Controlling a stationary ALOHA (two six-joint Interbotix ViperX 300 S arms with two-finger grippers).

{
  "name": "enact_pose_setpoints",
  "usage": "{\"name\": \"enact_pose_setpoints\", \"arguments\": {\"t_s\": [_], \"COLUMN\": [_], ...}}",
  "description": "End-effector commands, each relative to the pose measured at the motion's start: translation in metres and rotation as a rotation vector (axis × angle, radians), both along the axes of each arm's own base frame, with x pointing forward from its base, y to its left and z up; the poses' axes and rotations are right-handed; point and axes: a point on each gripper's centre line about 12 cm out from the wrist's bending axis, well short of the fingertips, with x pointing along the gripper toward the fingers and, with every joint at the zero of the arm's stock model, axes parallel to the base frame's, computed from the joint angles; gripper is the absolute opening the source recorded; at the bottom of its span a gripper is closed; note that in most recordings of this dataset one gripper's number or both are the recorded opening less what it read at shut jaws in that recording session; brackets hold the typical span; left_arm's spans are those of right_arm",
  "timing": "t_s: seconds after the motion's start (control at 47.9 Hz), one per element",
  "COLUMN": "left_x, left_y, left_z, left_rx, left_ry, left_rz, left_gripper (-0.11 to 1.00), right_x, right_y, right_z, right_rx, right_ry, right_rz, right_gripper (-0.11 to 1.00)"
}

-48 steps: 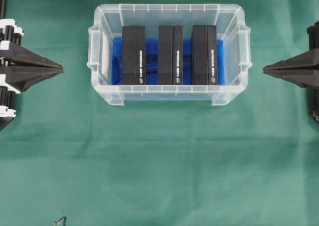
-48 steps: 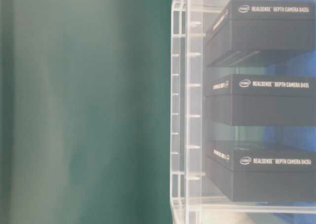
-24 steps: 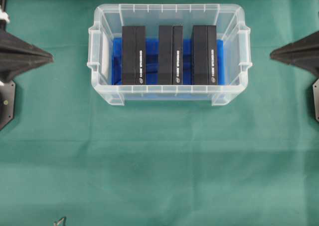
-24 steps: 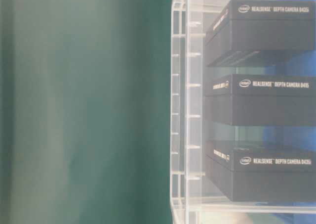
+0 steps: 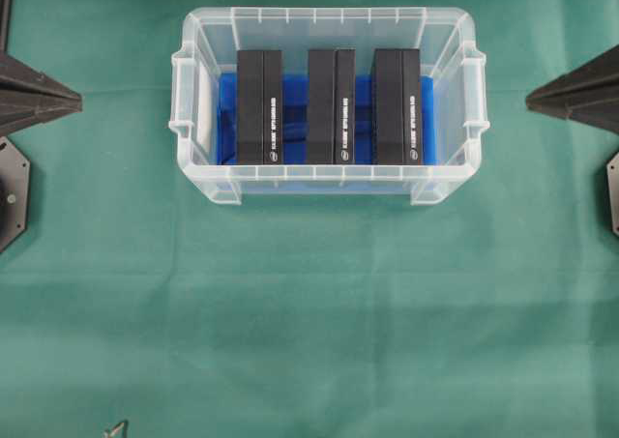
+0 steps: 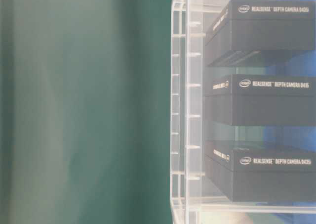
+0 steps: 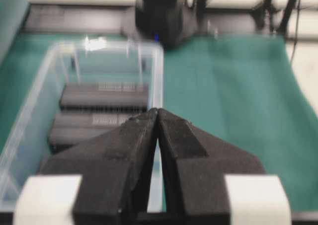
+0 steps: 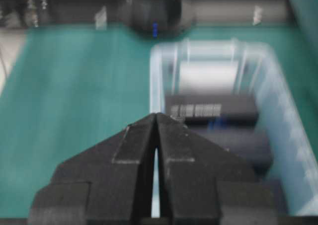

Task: Take the box out of the case with the right arm.
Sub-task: 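Raise the right gripper and swing it toward the case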

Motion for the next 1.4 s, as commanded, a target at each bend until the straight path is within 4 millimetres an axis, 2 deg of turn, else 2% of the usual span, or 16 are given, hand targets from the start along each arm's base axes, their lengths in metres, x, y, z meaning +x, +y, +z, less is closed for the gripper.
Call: {"name": "enact_pose_setpoints", "arguments": {"t_s": [0.0, 0.376, 0.542, 0.939, 1.064, 1.377], "left_x": [-0.001, -0.017, -0.019, -0.018, -0.018, -0.016], "left_y": [-0.001, -0.009, -0.01, -0.01, -0.01, -0.01], "left_z": [0.005, -0.015, -0.022, -0.022, -0.022, -0.023], "left_rx": [0.001, 0.019, 0.026, 0.025, 0.025, 0.024], "left_ry": [0.087, 0.684, 0.831, 0.835, 0.837, 0.842], "left_rz": [-0.003, -0.042, -0.043, -0.042, -0.042, -0.041], "left_gripper": [0.02, 0.02, 0.02, 0.02, 0.02, 0.02], "right_x": [-0.002, -0.021, -0.025, -0.022, -0.021, -0.023], "right_y": [0.0, -0.001, -0.001, -0.001, -0.001, -0.004], "right_z": [0.004, -0.027, -0.036, -0.036, -0.031, -0.033], "right_rx": [0.025, 0.101, 0.11, 0.149, 0.304, 0.814], "right_ry": [0.09, 0.691, 0.863, 0.885, 0.863, 0.799], "right_rz": [-0.011, -0.087, -0.11, -0.152, -0.301, -0.836], "right_gripper": [0.01, 0.01, 0.01, 0.01, 0.01, 0.01]}}
